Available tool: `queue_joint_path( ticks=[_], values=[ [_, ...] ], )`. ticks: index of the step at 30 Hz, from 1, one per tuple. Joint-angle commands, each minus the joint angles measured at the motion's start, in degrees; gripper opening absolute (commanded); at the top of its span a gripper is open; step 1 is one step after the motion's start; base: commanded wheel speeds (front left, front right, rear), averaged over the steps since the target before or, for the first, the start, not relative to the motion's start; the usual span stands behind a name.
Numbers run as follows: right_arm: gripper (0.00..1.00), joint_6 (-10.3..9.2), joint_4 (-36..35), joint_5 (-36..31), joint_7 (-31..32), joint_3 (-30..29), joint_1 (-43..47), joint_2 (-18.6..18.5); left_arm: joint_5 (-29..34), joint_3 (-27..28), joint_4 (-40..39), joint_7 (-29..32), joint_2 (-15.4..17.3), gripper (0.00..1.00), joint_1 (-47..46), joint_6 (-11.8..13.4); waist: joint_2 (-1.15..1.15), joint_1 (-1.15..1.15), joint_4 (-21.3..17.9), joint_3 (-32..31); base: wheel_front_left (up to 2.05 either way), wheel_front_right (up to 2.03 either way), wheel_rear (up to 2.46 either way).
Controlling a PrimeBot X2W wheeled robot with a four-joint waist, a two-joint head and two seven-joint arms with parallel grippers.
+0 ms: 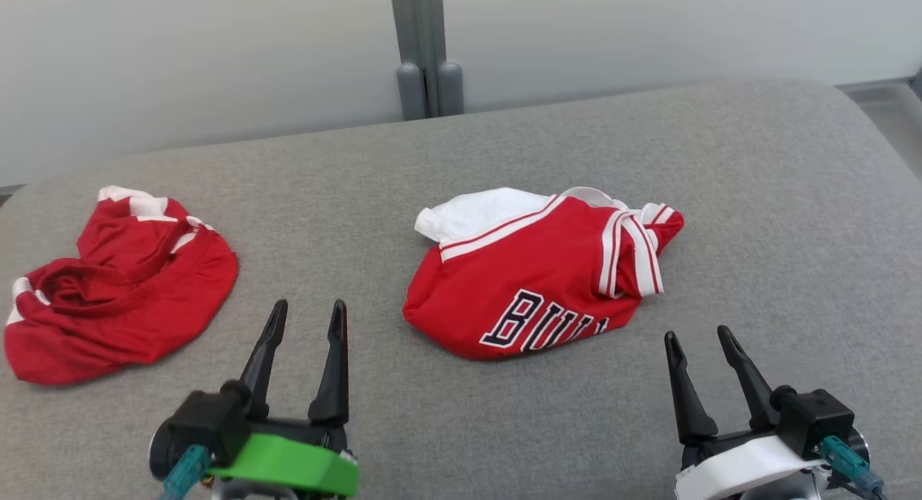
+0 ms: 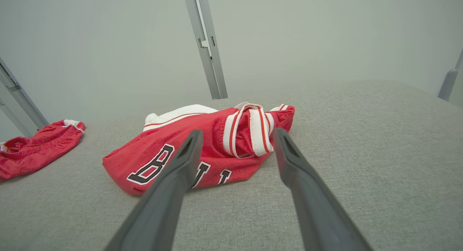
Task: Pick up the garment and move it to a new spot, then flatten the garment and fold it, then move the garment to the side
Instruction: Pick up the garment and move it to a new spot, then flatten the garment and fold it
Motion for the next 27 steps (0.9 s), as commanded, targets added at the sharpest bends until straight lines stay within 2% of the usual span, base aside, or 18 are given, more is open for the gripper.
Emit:
queue_joint_path(
  ticks=[1, 6, 8, 14, 21, 27],
  values=[
    [1.00, 0.01, 0.25, -0.28, -0.17, 0.13, 1.26, -0.12, 4.15, 1.94, -0.27, 0.06, -0.02, 1.00, 3.03, -0.96, 0.00, 0.00, 6.45, -6.38, 0.00, 0.00, 0.00],
    [1.00, 0.01, -0.18, -1.52, -0.17, 1.63, 2.97, -0.12, 12.86, 9.51, -0.55, 0.05, -4.81, 1.00, 11.08, -4.89, 0.00, 0.00, 7.14, -8.02, 0.00, 0.00, 0.00],
    [1.00, 0.01, -0.41, -1.88, -0.17, 2.21, 3.96, -0.13, 14.15, 12.53, 0.09, 0.05, -6.55, 1.00, 13.79, -6.76, 0.00, 0.00, 7.24, -8.62, 0.00, 0.00, 0.00],
    [1.00, 0.01, -0.89, -2.11, -0.16, 1.94, 5.67, -0.13, 19.84, 16.92, 1.20, 0.05, -9.16, 1.00, 17.72, -10.12, 0.00, 0.00, 7.32, -9.75, 0.00, 0.00, 0.00],
    [1.00, 0.01, -0.92, -2.05, -0.17, 1.92, 6.40, -0.12, 21.51, 18.93, 1.48, 0.05, -9.71, 1.00, 18.88, -11.60, 0.00, 0.00, 7.13, -10.22, 0.00, 0.00, 0.00],
    [1.00, 0.01, -0.81, -2.22, -0.17, 2.04, 6.34, -0.12, 21.37, 18.03, 1.65, 0.05, -9.73, 1.00, 18.93, -11.37, 0.00, 0.00, 6.80, -10.33, 0.00, 0.00, 0.00]
  ],
)
